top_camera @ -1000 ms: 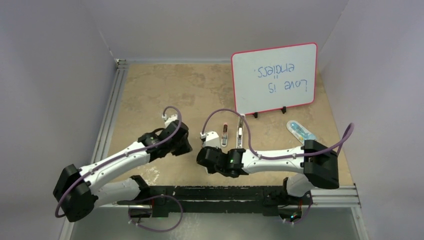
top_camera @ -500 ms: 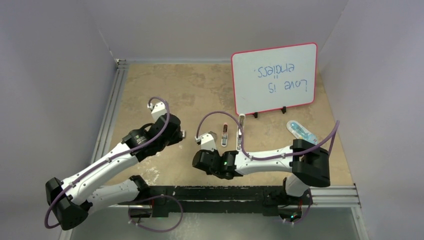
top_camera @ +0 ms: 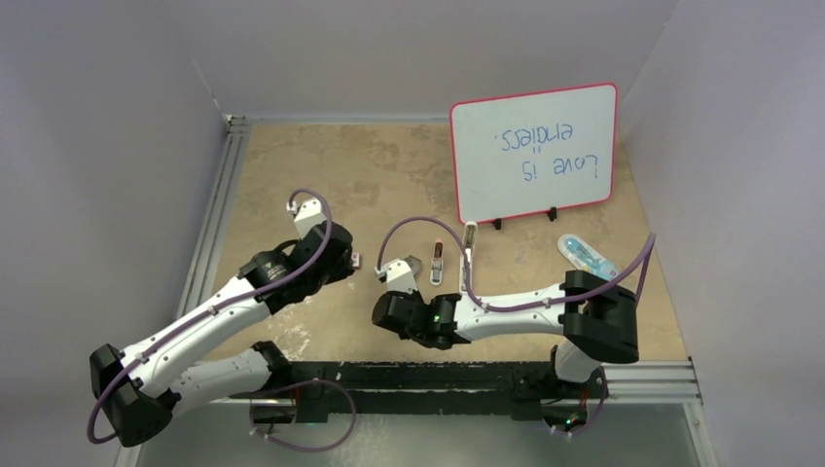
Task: Load the staples into the stapler
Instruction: Install the staple into the stapler.
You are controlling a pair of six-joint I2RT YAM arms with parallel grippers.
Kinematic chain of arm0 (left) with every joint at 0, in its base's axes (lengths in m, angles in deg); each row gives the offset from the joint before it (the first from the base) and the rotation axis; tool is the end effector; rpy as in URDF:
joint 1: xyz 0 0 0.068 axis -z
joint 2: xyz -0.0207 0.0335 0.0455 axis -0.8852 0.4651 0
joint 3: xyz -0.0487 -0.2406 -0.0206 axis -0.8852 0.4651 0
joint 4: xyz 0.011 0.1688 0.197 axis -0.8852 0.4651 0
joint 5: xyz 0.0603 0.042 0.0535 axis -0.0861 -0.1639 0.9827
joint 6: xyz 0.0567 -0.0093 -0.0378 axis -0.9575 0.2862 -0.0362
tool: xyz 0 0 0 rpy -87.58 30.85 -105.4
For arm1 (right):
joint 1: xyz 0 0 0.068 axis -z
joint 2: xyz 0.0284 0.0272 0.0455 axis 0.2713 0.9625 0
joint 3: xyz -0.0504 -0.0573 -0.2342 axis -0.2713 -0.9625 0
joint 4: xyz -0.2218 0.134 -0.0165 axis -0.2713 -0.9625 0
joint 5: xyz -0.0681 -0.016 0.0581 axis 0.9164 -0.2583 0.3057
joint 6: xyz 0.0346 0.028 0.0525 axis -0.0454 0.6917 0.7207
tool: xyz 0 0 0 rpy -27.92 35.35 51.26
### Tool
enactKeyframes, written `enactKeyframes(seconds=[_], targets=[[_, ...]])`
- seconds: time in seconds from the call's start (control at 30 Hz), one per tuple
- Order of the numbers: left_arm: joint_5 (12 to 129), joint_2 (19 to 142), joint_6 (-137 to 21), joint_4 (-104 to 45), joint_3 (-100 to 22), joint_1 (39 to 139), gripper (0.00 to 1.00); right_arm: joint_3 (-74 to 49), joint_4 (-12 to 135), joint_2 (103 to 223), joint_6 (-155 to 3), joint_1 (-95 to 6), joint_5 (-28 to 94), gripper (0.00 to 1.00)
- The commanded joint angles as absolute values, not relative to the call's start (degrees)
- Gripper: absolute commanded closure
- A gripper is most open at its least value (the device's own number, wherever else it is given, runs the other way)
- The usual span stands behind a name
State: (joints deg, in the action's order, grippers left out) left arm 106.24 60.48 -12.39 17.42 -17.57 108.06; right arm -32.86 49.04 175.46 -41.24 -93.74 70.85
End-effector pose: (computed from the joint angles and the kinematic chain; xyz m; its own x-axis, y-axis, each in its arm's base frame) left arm 0.1671 -0.1348 0.2535 -0.6469 -0.4042 -0.6466 -0.2155 0.9103 -0.3535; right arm 0.0976 0.3249 0.1500 -0.6399 -0.2520 -0.7260 -0.4778 0.8703 0.1191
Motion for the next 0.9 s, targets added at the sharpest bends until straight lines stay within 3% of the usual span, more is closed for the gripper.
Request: enactKeyframes(seconds=[0.0, 0.87], targets=[[107.39, 60.68, -13.31, 17.14, -19.16, 107.81, 0.74, -30.96, 49.14, 176.51, -42.16, -93.79, 72.1, 0.86], [106.33, 60.99, -13.12, 16.62, -17.88, 107.86, 0.74, -31.79, 50.47, 176.53, -43.11, -93.79, 71.54, 0.87]])
